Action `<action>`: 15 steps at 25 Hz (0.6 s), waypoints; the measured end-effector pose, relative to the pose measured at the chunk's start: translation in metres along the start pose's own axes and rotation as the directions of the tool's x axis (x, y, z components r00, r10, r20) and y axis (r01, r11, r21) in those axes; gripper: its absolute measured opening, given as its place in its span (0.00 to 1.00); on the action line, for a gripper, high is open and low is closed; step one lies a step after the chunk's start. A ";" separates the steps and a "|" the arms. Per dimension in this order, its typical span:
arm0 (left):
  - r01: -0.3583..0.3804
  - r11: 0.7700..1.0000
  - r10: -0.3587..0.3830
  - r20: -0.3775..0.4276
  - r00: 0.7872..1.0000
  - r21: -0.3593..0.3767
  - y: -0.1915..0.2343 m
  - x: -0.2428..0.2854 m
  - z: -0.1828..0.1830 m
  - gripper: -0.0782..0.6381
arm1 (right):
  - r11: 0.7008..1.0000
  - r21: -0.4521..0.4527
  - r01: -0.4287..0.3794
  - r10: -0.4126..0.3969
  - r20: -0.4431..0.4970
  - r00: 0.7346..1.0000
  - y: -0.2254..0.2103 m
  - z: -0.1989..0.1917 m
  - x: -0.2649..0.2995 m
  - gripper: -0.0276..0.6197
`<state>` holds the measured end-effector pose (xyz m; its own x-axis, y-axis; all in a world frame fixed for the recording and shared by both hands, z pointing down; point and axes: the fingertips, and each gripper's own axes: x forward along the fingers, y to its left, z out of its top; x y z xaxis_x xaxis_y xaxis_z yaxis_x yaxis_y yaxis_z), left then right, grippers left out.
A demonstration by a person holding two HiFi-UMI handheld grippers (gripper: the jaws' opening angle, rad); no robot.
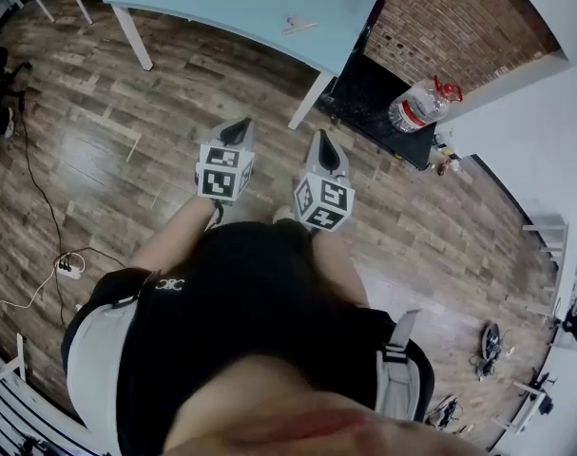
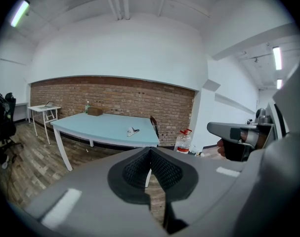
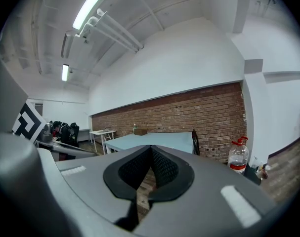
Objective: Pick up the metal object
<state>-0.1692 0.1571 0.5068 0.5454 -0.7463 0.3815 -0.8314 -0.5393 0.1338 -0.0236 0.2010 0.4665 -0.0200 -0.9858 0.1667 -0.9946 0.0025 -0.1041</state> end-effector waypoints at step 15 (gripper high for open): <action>-0.007 0.999 0.008 -0.014 1.000 0.032 0.006 0.096 0.039 0.11 | 0.999 0.030 -0.041 0.040 0.028 0.999 -0.042 0.021 0.095 0.06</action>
<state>-0.1179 0.0675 0.5088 0.5374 -0.7448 0.3956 -0.8316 -0.5460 0.1018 0.0182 0.1033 0.4661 -0.0570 -0.9893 0.1345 -0.9893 0.0378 -0.1406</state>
